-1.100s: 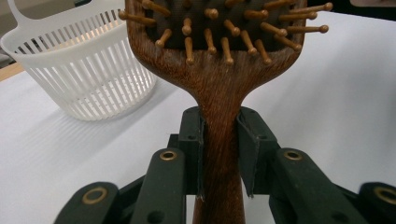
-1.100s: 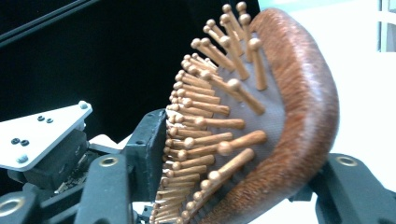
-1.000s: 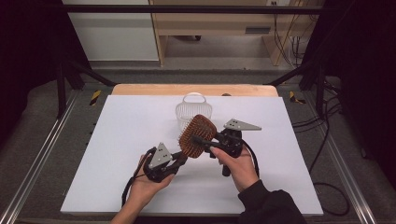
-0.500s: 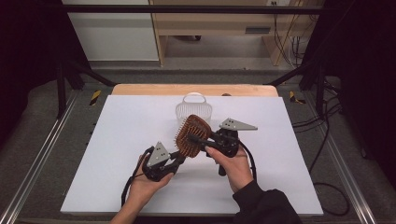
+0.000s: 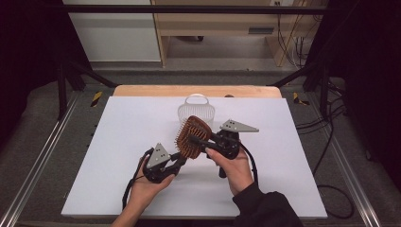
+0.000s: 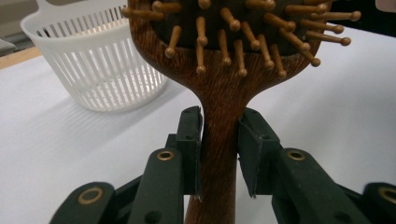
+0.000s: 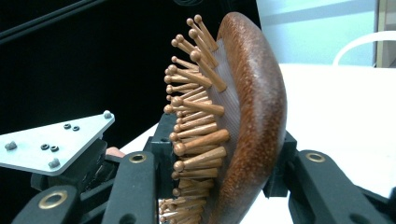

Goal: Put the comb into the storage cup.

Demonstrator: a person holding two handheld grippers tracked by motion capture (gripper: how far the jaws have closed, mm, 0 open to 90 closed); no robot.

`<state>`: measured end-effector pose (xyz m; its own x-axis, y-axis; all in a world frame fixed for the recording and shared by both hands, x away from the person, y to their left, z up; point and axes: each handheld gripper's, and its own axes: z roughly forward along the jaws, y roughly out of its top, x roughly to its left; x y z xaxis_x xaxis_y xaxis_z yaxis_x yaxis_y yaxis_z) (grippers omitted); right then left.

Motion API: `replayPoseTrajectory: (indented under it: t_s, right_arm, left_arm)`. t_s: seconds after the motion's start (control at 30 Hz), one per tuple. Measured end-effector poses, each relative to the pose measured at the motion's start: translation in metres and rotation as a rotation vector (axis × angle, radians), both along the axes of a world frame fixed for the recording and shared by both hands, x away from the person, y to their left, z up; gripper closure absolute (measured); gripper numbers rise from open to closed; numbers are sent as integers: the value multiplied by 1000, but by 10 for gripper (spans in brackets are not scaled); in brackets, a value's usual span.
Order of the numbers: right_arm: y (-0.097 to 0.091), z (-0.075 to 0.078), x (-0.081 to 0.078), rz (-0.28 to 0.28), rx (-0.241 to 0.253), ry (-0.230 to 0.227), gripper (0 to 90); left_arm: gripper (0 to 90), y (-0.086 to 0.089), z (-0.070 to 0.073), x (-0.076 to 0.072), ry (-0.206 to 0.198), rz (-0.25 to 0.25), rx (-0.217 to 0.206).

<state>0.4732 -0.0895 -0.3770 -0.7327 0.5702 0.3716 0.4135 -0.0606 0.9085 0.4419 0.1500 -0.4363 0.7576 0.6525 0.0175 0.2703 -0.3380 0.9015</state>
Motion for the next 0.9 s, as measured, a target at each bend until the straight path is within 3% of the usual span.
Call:
replayPoseTrajectory:
  t_s: [0.1,0.13,0.37,0.43,0.47,0.53,0.6,0.67,0.7,0.73,0.77,0.8,0.9]
  right_arm:
    - [-2,1,1,-13,-6,-11,579]
    - [-6,2,3,-40,-11,-23,580]
    - [-25,3,11,-108,28,-10,578]
    - [-34,3,15,-139,45,-2,577]
    - [-34,3,15,-139,45,-2,577]
    - [-43,5,18,-166,62,0,575]
    - [-50,7,21,-185,73,4,574]
    - [-54,9,22,-194,75,2,574]
    - [-61,13,24,-213,76,-3,573]
    - [-64,15,25,-221,76,-6,572]
    - [-64,15,25,-221,76,-6,572]
    - [-69,18,26,-233,72,-6,571]
    - [-75,21,28,-244,60,-11,569]
  left_arm:
    - [656,2,1,-1,0,10,-18]
    - [606,5,3,-2,-13,19,-28]
    - [499,18,10,-3,-29,63,-77]
    - [423,23,13,-3,-38,84,-86]
    - [423,26,13,-4,-44,97,-90]
    - [328,39,14,-8,-52,141,-103]
    - [297,49,15,-12,-61,173,-86]
    - [278,55,15,-14,-65,188,-83]
    - [221,67,15,-17,-71,222,-79]
    - [179,67,15,-17,-71,222,-79]
    - [179,74,15,-18,-72,239,-80]
    - [100,80,14,-20,-74,257,-85]
    - [58,98,12,-20,-80,322,-103]
